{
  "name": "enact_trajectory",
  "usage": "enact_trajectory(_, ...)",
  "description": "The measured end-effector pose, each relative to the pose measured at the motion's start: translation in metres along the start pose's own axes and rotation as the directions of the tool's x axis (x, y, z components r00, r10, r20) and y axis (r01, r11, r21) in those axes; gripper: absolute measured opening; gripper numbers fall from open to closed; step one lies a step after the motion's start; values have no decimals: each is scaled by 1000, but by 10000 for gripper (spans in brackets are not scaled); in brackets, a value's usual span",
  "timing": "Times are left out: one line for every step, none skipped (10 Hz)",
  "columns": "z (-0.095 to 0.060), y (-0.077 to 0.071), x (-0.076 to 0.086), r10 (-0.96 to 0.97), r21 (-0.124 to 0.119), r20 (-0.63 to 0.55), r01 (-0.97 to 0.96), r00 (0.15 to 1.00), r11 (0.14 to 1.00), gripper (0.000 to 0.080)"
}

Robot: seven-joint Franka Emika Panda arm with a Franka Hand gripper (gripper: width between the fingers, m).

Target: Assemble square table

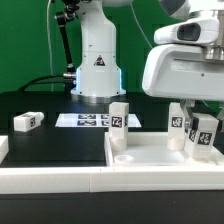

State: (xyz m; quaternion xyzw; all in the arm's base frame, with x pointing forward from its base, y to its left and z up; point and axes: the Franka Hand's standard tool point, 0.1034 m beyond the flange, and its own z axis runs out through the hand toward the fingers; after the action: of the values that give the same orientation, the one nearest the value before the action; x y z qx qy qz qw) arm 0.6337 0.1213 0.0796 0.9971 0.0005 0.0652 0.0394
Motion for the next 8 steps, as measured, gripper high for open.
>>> enact_trajectory(0, 0, 0, 64, 0, 0, -64, 998, 998, 288)
enact_trajectory(0, 0, 0, 105, 0, 0, -105, 994, 994, 288)
enact_trajectory(0, 0, 0, 188, 0, 1, -188, 982, 982, 288)
enact_trajectory(0, 0, 0, 262, 0, 1, -262, 965, 965, 290)
enact_trajectory(1, 0, 0, 295, 0, 1, -295, 956, 956, 290)
enact_trajectory(2, 1, 1, 384, 17, -16, -384, 923, 923, 290)
enact_trajectory(2, 3, 0, 464, 26, -22, -463, 886, 886, 290)
enact_trajectory(2, 5, 0, 551, 41, -18, -550, 835, 834, 290)
